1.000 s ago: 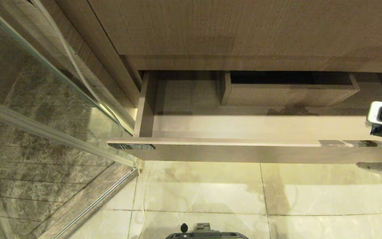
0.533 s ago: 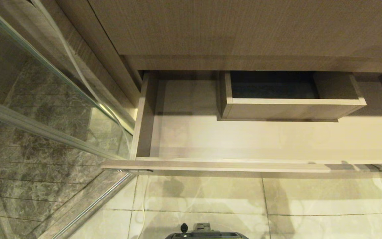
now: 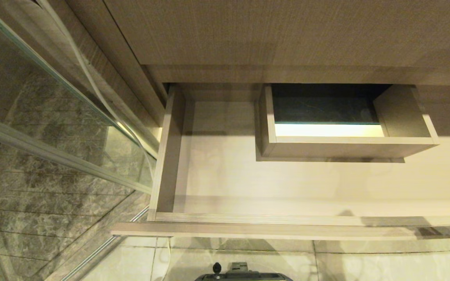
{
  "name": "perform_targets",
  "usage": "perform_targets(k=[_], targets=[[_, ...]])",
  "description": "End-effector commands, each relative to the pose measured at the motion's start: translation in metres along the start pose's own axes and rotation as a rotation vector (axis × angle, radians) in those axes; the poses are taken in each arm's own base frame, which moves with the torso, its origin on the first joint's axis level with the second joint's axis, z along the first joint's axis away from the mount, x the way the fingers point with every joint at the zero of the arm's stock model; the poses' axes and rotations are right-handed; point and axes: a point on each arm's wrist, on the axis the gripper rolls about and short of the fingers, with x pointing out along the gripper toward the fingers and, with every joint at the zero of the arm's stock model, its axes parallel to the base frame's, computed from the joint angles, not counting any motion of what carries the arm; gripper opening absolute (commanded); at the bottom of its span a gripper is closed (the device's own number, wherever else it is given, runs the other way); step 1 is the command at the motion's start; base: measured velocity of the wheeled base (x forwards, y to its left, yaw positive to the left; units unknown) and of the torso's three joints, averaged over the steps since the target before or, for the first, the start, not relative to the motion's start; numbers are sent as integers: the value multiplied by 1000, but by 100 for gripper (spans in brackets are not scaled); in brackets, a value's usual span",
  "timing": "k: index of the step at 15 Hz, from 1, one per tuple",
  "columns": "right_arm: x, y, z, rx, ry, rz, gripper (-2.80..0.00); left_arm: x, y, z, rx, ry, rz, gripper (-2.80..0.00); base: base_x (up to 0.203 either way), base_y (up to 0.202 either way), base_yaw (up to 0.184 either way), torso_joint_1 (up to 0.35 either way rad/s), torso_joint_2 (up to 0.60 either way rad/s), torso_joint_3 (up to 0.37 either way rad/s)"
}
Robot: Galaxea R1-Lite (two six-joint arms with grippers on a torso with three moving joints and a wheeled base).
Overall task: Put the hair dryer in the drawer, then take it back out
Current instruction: Pull open the drawer, then pick up the hairdryer
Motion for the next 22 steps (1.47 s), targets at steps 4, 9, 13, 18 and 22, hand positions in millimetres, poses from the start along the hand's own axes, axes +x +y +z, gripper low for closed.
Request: perform_targets(k=[4,9,13,18,22], targets=[[-9,21,-27,96,-51,-26,-280,0,0,0,0,2,1,-280,0,0,0,0,0,0],[-16,37,-45,80,-89,-22,-280,0,0,0,0,1,1,-280,0,0,0,0,0,0],[-23,49,-60,111,-132,-27,-280,0,0,0,0,2,1,-280,0,0,0,0,0,0],[-37,61,-75,175,-199,-53,-280,0,0,0,0,2,-1,-280,0,0,0,0,0,0],[-55,79,-97,232,-277,-67,-280,0,0,0,0,2,1,-280,0,0,0,0,0,0]])
